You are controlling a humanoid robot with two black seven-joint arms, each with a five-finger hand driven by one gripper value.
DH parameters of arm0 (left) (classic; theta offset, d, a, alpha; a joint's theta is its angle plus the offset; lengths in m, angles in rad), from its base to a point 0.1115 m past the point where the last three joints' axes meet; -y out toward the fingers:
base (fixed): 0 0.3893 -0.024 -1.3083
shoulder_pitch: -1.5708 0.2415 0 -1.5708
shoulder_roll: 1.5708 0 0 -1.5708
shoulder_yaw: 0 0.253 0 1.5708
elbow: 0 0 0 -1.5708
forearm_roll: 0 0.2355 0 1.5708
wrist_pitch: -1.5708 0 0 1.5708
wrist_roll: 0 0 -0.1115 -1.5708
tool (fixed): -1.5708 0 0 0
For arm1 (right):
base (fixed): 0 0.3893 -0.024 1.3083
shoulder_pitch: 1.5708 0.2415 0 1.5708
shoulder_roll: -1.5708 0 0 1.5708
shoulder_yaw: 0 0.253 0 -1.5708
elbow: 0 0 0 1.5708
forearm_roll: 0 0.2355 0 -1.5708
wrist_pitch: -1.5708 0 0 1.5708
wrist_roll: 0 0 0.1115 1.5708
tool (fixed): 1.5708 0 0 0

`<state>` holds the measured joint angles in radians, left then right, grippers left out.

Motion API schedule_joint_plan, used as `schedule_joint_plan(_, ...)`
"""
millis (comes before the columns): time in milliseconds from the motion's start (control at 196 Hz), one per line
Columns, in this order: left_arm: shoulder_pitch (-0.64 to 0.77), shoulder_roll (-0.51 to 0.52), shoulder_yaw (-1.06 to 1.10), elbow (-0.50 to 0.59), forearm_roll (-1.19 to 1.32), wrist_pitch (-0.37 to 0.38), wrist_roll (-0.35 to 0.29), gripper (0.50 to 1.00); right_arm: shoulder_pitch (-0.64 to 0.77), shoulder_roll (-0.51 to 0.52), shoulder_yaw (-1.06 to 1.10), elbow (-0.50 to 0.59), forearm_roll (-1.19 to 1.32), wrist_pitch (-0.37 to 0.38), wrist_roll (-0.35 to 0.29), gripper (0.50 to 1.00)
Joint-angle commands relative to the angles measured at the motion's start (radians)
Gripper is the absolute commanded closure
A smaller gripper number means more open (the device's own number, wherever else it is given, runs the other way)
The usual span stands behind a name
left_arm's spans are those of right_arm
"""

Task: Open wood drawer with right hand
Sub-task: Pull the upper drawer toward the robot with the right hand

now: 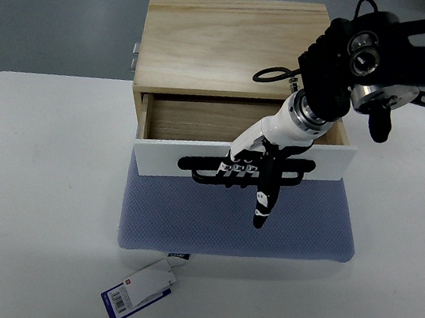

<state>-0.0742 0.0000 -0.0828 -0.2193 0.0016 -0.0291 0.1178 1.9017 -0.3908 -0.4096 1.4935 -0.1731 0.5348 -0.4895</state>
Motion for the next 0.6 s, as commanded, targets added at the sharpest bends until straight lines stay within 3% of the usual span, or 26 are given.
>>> schedule_joint_plan(0,-0.001,0.0,0.0,0.0,0.0,0.0,0.0,0.5,0.0,-0.011,0.0,0.001,-0.005,-0.003,0.002,0.556)
schedule_joint_plan(596,-0.001,0.0,0.001,0.0,0.0,0.003,0.0,0.5,0.004,-0.099,0.0,0.062,-0.005,0.016,0.016,0.556)
